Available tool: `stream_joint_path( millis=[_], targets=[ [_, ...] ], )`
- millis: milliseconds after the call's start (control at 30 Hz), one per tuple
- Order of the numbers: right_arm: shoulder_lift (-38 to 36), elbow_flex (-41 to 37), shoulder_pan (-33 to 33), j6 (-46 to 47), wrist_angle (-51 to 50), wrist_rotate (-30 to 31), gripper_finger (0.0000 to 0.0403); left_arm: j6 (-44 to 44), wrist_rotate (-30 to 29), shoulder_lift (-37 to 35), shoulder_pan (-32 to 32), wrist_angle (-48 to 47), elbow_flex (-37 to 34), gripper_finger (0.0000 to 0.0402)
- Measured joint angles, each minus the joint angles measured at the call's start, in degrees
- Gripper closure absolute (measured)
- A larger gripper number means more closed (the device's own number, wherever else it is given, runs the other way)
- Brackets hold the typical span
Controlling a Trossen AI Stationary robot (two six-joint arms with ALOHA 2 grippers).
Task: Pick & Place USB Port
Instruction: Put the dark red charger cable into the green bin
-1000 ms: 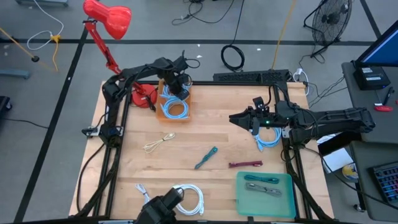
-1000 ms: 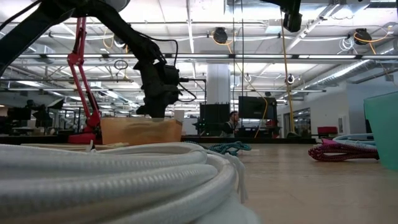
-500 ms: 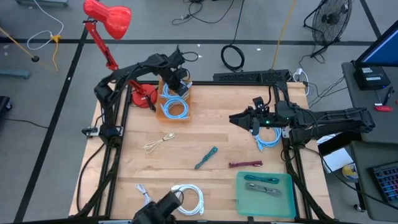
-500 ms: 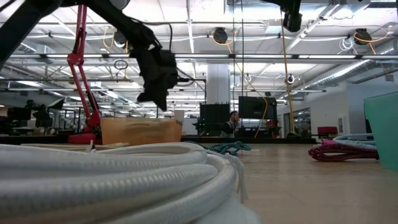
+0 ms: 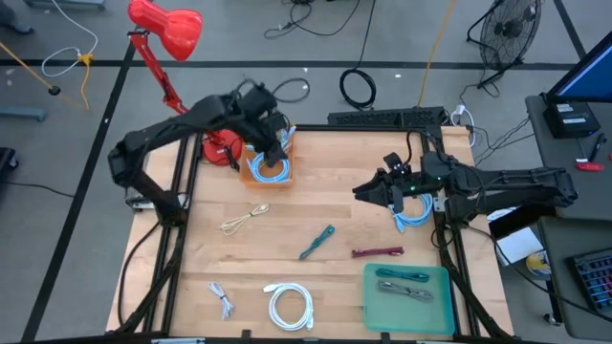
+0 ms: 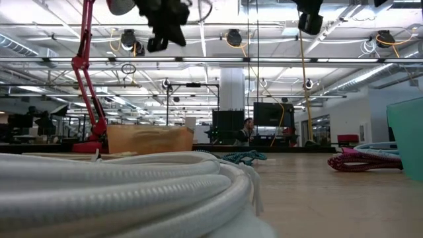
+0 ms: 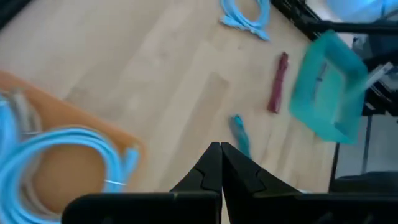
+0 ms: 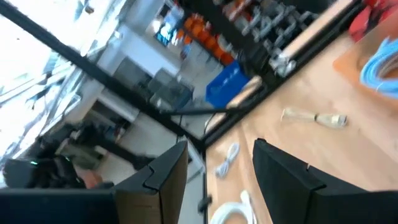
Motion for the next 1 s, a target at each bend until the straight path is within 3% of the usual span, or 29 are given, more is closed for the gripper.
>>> stream_joint_path(
  millis=[267,467,733,1000],
  targets=[
    [0.00,0.00,-2.91,-2.14,-8.64,-9.53,0.0232,-15.43,-19.63,-1.48,-20.33,-0.08,-0.82,0.0393],
    [-0.02,0.00,-3.41,-6.99,-16.65,-12.79,0.0232,-33.60,-34.47,-1.07,-32.03,1.54,-7.42,0.0392],
    [1.01,0.00,-3.41,-19.64,-34.51,-12.82,0.0232,-55.74,-43.67,-1.15,-41.44,15.23,-18.93,0.0392],
    [6.68,0.02,-0.66,-32.53,-48.40,-12.28,0.0232,-57.47,-46.25,-1.15,-42.46,34.30,-26.52,0.0392]
  ],
)
